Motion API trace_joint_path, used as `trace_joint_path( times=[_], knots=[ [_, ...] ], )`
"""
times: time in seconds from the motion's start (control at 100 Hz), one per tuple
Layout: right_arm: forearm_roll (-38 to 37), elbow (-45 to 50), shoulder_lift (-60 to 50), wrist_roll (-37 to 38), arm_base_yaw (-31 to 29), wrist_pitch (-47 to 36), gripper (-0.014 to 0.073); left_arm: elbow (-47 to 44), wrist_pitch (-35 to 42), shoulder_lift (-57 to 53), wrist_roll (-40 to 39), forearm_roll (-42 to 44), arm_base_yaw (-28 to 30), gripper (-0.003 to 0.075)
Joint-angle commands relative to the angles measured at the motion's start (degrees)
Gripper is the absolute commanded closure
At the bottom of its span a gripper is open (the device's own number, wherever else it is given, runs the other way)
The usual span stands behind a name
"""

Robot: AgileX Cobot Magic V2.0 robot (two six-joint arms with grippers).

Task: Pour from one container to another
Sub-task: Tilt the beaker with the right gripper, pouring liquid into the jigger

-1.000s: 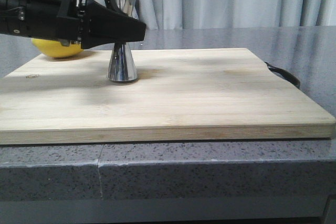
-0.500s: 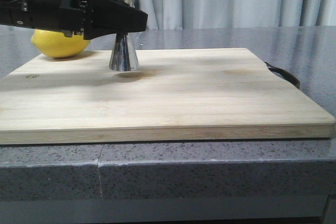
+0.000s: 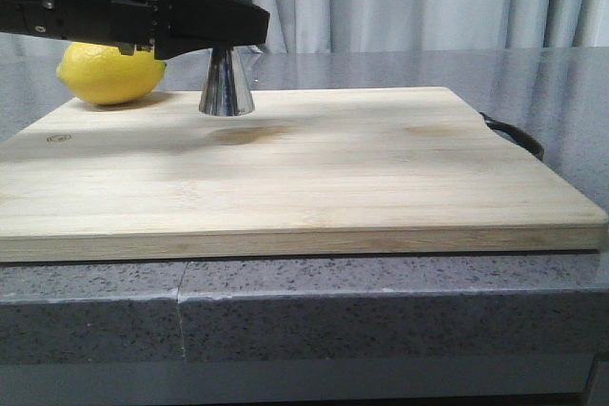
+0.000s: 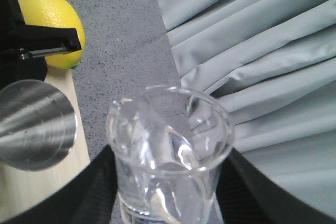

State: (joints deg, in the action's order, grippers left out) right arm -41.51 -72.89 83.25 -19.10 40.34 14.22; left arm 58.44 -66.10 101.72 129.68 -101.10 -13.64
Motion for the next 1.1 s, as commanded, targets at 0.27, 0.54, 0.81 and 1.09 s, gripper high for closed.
trace_joint_path(
  times=[0.27, 0.54, 0.81, 1.09],
  knots=[
    [-5.6, -2.2, -2.1, -0.4, -0.1, -4.6, 0.0307, 1.7, -7.2, -2.1, 0.1, -4.4, -0.5, 0.0533],
    [-8.5, -2.2, -2.1, -0.4, -0.1, -4.7, 0.0307, 1.7, -7.2, -2.1, 0.1, -4.4, -0.5, 0.0533],
    [-11.3, -2.2, -2.1, -0.4, -0.1, -4.7, 0.0307, 1.7, -7.2, -2.1, 0.1, -4.4, -0.5, 0.0533],
    [-14.0, -2.2, -2.1, -0.4, -0.1, -4.7, 0.0307, 1.7, -6.8, -2.1, 0.1, -4.4, -0.5, 0.0533]
  ],
)
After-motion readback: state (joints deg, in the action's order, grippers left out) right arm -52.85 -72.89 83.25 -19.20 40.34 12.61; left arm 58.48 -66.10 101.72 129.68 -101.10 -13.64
